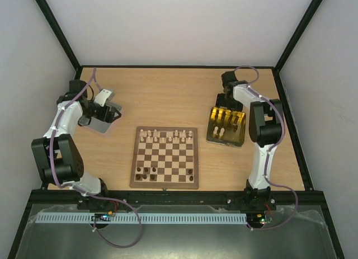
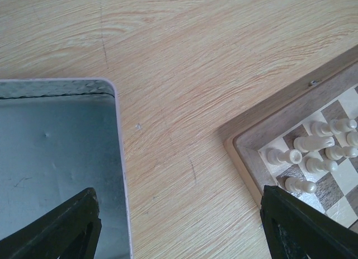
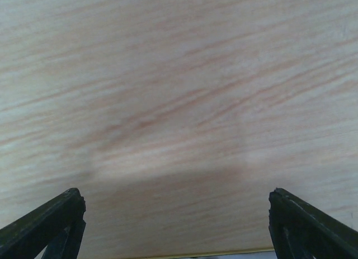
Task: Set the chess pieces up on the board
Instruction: Move the storage box to the center of the board.
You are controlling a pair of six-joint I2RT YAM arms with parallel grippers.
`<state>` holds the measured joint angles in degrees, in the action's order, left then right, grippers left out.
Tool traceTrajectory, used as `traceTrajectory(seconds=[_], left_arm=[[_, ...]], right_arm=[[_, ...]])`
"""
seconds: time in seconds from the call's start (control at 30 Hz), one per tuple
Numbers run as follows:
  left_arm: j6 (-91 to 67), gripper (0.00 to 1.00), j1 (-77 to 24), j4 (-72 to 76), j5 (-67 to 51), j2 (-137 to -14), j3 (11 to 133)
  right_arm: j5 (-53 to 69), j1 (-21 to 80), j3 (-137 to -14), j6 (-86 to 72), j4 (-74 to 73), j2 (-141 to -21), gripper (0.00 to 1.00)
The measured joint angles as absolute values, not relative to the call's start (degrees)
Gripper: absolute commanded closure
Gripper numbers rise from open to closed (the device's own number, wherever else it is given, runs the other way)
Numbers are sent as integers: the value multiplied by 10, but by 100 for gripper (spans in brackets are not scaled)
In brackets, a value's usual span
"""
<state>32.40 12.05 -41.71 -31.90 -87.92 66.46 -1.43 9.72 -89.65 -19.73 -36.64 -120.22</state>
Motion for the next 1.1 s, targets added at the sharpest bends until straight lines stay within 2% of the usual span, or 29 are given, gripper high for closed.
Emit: traceTrajectory(seconds=[0.47, 1.1], left_arm=[[323, 21, 120, -419, -335, -879, 667], [324, 21, 120, -428, -345, -865, 669]], right_arm=[[9, 133, -773, -215, -352, -1084, 15], [3, 220, -716, -224, -340, -1080, 15]])
